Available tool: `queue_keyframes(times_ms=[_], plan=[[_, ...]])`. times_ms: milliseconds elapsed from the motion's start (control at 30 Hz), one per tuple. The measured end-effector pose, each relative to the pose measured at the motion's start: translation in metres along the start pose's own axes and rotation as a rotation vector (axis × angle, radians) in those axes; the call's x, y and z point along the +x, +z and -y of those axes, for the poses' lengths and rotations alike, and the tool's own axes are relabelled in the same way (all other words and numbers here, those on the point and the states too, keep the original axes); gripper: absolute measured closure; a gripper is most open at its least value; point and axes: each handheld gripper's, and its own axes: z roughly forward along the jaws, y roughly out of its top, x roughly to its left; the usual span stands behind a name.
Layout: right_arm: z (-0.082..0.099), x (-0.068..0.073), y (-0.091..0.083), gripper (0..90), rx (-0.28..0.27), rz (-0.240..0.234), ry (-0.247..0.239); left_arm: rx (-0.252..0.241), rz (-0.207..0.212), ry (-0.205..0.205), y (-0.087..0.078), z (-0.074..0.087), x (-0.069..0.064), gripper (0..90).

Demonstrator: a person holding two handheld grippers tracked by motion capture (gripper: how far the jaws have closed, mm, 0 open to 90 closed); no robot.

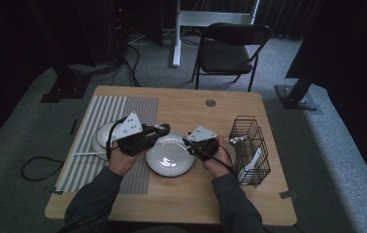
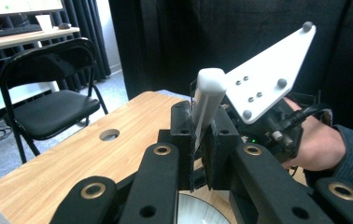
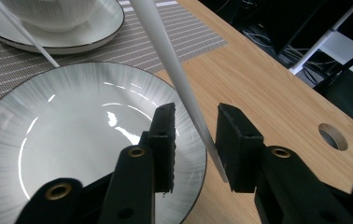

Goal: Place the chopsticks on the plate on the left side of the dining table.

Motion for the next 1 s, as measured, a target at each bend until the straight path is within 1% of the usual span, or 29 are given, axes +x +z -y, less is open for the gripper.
queue_keyframes(times_ms=[100,400,567,767,833,867,1000], plan=[[0.0008,-0.0005,0.0022,72.4,0.002,0.003,-0.007,0.001,0.001,0.000,0.0001,-0.0002,-0.0002,84.7],[0.0017,-0.0003,0.0039,77.4,0.009,0.011,-0.027,-0.001,0.005,-0.005,0.0009,-0.0006,0.0007,84.7],[0.0017,0.0016,0.0041,78.7,0.008,0.013,-0.050,-0.002,0.005,-0.005,0.0013,-0.0009,0.0009,84.6],[0.0019,0.0046,0.0047,80.7,0.015,0.013,-0.089,-0.004,0.005,-0.002,0.0018,-0.0012,0.0004,84.2],[0.0019,0.0053,0.0047,80.7,0.015,0.013,-0.093,-0.004,0.005,-0.002,0.0018,-0.0012,0.0004,84.1],[0.0017,0.0059,0.0046,81.5,0.013,0.011,-0.102,-0.008,-0.001,0.000,0.0015,-0.0018,0.0008,83.6],[0.0015,0.0080,0.0039,82.7,0.011,0.009,-0.121,-0.011,-0.004,-0.002,0.0009,-0.0022,0.0013,82.5]])
